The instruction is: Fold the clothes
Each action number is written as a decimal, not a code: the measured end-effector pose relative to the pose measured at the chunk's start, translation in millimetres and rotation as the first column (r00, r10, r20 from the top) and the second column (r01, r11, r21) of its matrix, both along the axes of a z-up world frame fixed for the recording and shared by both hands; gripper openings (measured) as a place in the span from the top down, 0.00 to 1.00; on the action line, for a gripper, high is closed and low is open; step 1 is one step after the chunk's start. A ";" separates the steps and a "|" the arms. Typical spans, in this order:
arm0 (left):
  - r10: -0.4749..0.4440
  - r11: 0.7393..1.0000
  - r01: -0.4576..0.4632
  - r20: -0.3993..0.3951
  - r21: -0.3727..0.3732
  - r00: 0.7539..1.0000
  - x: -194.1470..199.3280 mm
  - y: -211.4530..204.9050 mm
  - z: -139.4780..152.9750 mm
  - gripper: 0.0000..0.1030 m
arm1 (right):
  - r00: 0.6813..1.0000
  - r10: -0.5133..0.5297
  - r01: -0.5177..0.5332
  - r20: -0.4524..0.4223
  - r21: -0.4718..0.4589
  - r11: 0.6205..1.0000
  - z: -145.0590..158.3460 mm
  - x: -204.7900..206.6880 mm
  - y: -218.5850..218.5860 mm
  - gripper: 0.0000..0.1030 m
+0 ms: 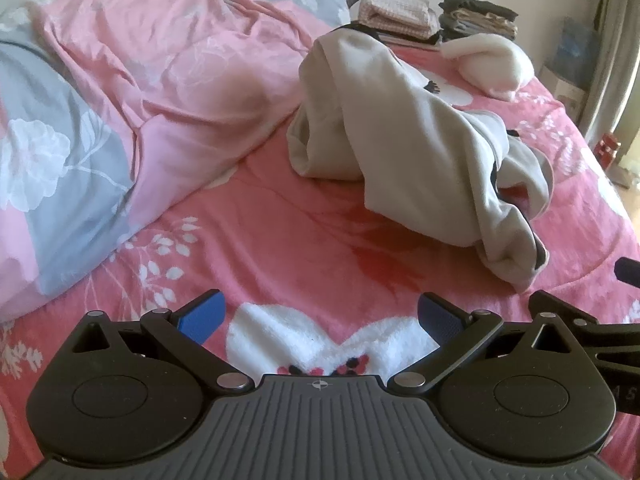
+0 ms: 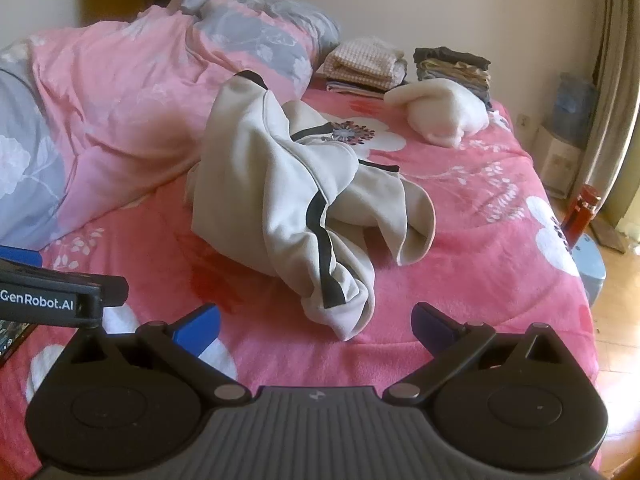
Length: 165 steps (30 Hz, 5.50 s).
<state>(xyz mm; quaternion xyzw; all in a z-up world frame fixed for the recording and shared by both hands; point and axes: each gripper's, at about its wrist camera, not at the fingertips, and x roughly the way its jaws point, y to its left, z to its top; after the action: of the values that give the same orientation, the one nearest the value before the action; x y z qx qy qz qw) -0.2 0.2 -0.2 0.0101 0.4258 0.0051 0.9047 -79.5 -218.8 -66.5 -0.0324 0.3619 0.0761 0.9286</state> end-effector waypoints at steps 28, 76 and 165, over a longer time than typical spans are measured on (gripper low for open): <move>0.025 0.999 -0.025 0.027 0.026 0.999 -6.1 -2.7 -5.1 0.00 | 0.999 -0.027 0.026 -0.048 -0.004 1.000 -3.7 4.3 -2.0 0.00; 0.016 1.000 -0.016 0.002 0.017 1.000 -5.7 -3.1 -9.2 0.00 | 0.994 -0.051 0.050 -0.096 -0.013 0.999 -6.5 7.9 -3.7 0.00; -0.089 0.995 0.081 0.152 0.063 0.984 68.1 13.1 27.9 0.00 | 0.999 -0.006 0.007 0.043 -0.011 1.000 23.0 42.4 -16.4 0.00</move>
<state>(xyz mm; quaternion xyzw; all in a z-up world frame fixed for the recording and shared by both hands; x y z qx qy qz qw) 67.8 13.3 27.7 0.0533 0.3534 -0.0207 0.9337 -37.1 -235.3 -43.5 -0.0379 0.3423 0.0705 0.9362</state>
